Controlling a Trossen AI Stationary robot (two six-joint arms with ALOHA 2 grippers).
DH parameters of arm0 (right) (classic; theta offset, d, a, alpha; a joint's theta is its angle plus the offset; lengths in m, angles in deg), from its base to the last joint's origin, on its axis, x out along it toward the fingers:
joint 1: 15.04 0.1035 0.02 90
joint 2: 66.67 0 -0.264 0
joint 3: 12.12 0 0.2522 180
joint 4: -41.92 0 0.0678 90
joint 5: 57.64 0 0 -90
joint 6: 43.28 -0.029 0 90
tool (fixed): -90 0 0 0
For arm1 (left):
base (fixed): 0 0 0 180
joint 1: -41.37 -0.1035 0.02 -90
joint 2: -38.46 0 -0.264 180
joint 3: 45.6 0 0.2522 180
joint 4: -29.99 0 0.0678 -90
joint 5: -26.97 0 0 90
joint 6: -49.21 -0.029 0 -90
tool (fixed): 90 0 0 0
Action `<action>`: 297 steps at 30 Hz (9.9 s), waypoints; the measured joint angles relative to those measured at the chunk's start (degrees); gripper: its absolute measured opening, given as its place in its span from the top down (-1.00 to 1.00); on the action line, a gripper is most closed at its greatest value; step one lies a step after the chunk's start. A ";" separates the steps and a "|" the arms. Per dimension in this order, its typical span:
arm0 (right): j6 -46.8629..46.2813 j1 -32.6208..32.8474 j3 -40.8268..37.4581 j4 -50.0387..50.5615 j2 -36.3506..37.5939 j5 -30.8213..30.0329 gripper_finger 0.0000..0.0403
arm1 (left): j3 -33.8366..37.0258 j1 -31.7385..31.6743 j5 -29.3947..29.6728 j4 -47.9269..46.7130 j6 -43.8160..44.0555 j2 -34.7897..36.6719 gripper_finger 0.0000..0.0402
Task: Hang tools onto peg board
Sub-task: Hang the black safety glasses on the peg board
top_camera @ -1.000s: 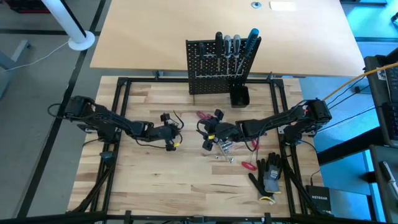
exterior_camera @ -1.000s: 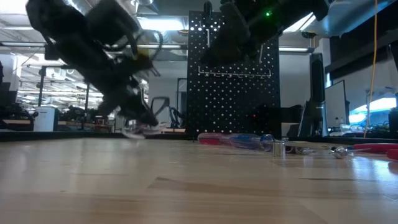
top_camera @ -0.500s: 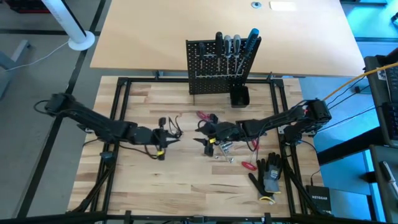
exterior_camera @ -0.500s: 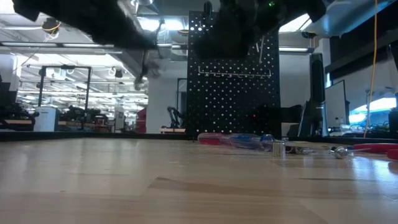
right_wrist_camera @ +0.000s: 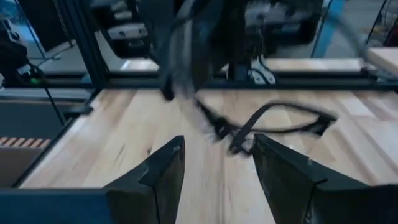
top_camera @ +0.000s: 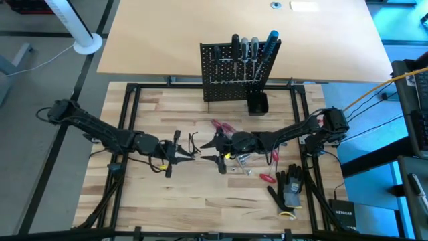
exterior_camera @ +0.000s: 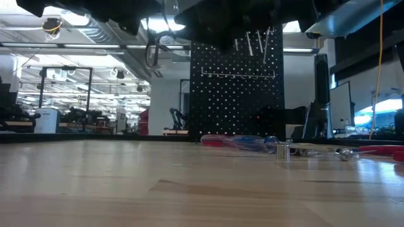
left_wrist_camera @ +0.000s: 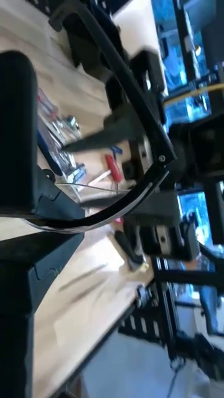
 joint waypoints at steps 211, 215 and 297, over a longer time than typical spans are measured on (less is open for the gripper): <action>-5.68 -31.96 5.70 2.08 15.21 4.53 0.94 | 8.90 -7.39 19.63 -7.19 0.63 12.24 0.47; -4.73 -30.46 5.97 3.17 15.21 2.82 0.94 | 8.90 -7.39 19.63 -7.29 1.06 12.24 0.47; -0.20 -29.56 8.24 10.90 14.09 -12.74 0.94 | 8.94 -7.39 19.63 -7.11 2.45 12.22 0.47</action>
